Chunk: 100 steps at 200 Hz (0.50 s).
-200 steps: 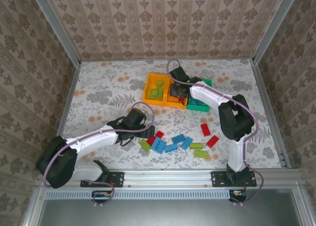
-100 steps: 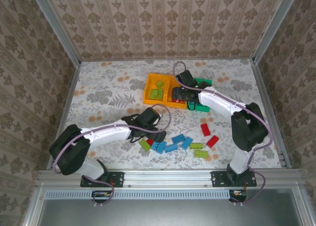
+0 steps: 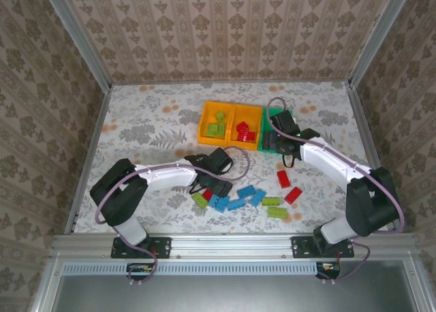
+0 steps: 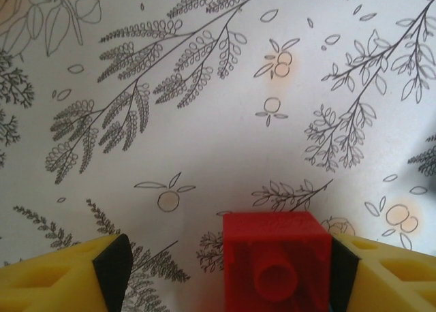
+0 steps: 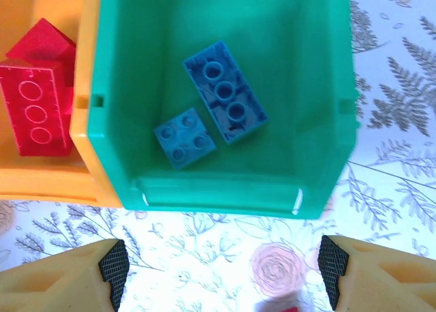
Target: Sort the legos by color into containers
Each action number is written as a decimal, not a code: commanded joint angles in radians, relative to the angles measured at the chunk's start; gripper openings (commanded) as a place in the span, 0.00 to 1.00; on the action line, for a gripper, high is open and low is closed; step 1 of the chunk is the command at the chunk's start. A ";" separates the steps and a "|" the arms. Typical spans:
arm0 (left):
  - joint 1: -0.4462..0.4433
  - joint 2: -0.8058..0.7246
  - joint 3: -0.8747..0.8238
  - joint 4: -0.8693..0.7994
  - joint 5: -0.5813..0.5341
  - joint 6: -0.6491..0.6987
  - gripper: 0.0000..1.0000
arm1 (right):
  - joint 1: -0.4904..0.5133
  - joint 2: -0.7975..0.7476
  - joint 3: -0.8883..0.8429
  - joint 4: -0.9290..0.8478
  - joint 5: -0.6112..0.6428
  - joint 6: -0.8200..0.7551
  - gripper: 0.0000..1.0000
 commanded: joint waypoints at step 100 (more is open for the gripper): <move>0.016 0.030 0.074 -0.028 0.025 0.008 0.32 | -0.005 -0.205 -0.294 0.000 -0.106 -0.002 0.76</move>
